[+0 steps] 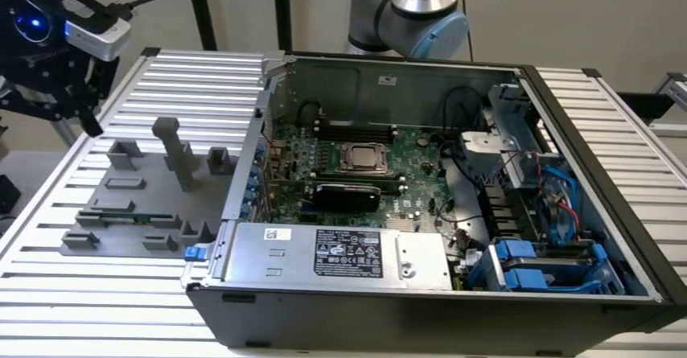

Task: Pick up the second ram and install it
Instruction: 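Pick up the second ram and move it above second insertion slot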

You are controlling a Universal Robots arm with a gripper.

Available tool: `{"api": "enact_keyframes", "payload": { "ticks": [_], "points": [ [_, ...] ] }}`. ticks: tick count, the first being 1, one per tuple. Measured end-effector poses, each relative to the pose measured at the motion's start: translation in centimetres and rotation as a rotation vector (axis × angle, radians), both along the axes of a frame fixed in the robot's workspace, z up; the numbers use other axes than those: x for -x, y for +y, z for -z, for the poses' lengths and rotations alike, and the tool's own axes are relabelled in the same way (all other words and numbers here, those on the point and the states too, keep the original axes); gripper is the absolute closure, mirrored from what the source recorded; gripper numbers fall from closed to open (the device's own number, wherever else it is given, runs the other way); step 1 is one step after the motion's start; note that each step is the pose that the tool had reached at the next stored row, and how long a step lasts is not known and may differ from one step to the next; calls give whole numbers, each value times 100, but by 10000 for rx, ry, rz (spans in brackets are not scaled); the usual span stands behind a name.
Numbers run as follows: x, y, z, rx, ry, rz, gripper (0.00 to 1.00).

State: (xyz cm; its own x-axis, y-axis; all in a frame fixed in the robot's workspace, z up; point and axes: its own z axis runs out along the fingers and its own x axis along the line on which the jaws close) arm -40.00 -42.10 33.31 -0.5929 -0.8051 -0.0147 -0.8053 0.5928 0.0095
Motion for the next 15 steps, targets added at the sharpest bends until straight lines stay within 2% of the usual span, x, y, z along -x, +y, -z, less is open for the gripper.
{"api": "enact_keyframes", "payload": {
  "ticks": [9, 15],
  "points": [
    [0, 0, 52, 93, 0, -1451, 100],
    [0, 0, 105, 96, -3, -2536, 100]
  ]
}}
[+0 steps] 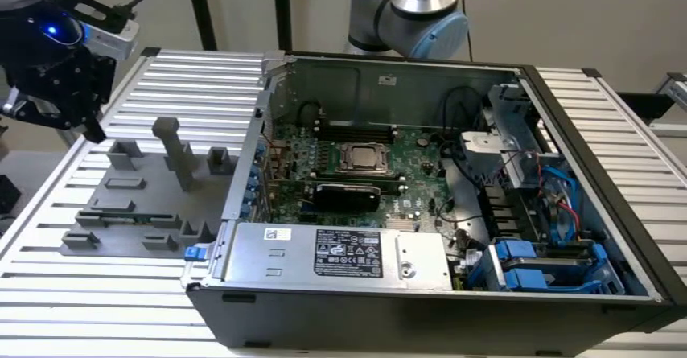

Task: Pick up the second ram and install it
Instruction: 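Pick up the second ram and move it above second insertion slot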

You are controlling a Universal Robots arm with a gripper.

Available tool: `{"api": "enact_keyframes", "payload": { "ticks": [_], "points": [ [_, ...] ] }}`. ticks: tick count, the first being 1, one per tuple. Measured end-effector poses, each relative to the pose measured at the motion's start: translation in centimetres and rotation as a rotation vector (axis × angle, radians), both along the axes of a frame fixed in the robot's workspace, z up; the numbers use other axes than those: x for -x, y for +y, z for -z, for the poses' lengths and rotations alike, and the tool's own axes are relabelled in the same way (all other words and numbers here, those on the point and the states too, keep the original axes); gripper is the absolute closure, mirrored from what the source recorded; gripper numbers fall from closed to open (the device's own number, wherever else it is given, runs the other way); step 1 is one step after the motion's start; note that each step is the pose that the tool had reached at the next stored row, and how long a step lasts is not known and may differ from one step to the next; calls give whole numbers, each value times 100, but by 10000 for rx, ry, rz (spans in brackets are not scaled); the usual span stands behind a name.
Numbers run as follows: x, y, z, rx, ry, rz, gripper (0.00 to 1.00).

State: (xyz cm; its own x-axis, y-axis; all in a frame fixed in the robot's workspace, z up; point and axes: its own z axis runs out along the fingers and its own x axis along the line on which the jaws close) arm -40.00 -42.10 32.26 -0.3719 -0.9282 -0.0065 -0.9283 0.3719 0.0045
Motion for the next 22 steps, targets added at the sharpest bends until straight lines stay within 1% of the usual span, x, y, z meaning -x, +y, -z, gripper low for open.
{"api": "enact_keyframes", "payload": {
  "ticks": [7, 9, 13, 15, 18, 20, 22],
  "points": [
    [0, 0, 64, 0, 5, -1275, 100],
    [0, -1, 84, -2, 38, -1589, 100],
    [0, -5, 127, -7, 127, -2066, 100],
    [0, -14, 154, -12, 170, -2230, 100],
    [0, -39, 203, -17, 227, -2411, 100],
    [0, -55, 232, -18, 254, -2518, 100],
    [0, -61, 258, -18, 263, -2643, 100]
  ]
}}
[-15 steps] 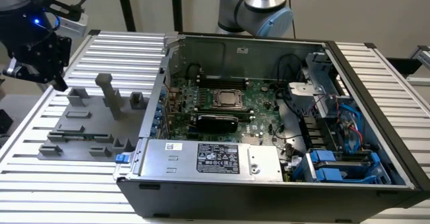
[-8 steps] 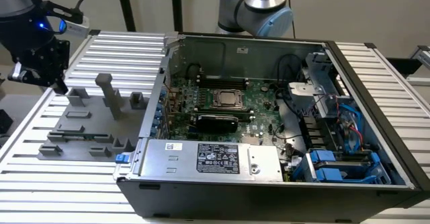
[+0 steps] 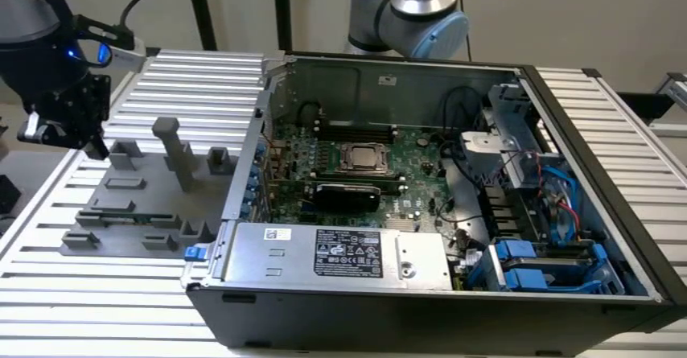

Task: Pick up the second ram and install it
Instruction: 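Pick up the second ram and move it above second insertion slot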

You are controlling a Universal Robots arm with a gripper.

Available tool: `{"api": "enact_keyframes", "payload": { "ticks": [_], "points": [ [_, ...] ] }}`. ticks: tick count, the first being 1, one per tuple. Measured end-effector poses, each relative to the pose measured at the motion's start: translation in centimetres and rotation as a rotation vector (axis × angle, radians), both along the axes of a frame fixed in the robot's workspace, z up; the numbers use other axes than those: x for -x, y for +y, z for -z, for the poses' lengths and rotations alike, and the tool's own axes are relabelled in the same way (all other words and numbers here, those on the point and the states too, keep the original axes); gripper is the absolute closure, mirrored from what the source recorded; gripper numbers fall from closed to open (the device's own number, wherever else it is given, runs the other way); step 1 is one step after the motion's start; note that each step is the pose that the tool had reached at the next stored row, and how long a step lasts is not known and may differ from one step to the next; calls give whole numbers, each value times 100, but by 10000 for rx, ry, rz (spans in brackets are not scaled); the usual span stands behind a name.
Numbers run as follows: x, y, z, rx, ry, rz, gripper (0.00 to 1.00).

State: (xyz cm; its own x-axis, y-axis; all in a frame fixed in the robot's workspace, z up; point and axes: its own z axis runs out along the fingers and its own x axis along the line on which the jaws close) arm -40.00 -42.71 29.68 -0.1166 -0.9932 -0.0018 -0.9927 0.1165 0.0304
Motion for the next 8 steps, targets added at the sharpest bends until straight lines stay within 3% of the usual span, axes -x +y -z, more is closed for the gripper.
{"api": "enact_keyframes", "payload": {
  "ticks": [8],
  "points": [
    [-2, -13, 86, 22, 2, -595, 100]
  ]
}}
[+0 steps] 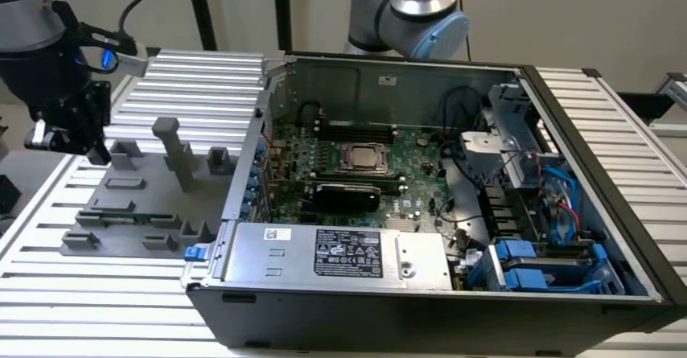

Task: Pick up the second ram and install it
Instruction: 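Pick up the second ram and move it above second insertion slot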

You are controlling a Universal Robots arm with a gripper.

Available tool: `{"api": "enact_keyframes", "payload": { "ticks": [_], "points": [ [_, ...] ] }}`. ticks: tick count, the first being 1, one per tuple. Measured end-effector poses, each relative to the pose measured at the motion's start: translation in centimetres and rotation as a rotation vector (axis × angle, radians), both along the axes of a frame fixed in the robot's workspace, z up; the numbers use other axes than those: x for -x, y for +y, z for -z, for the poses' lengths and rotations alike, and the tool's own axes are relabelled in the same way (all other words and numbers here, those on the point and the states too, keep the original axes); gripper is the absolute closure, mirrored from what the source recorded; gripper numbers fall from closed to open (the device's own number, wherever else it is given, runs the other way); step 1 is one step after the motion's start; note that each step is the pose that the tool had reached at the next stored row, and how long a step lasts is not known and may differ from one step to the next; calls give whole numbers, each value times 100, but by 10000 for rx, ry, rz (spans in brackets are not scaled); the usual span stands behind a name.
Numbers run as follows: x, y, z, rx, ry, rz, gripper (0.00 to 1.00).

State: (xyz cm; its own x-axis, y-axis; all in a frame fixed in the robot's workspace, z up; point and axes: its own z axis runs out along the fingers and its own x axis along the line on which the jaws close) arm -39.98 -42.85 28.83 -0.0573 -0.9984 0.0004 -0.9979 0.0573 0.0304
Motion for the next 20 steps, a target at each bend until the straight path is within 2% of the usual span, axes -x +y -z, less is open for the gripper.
{"api": "enact_keyframes", "payload": {
  "ticks": [5, 10, 11, 20],
  "points": [
    [-2, -47, 64, 11, -2, -138, 100],
    [-8, -115, 132, 34, 0, -211, 100],
    [-10, -128, 147, 37, -1, -227, 0],
    [-74, -211, 291, 42, -1, -346, 0]
  ]
}}
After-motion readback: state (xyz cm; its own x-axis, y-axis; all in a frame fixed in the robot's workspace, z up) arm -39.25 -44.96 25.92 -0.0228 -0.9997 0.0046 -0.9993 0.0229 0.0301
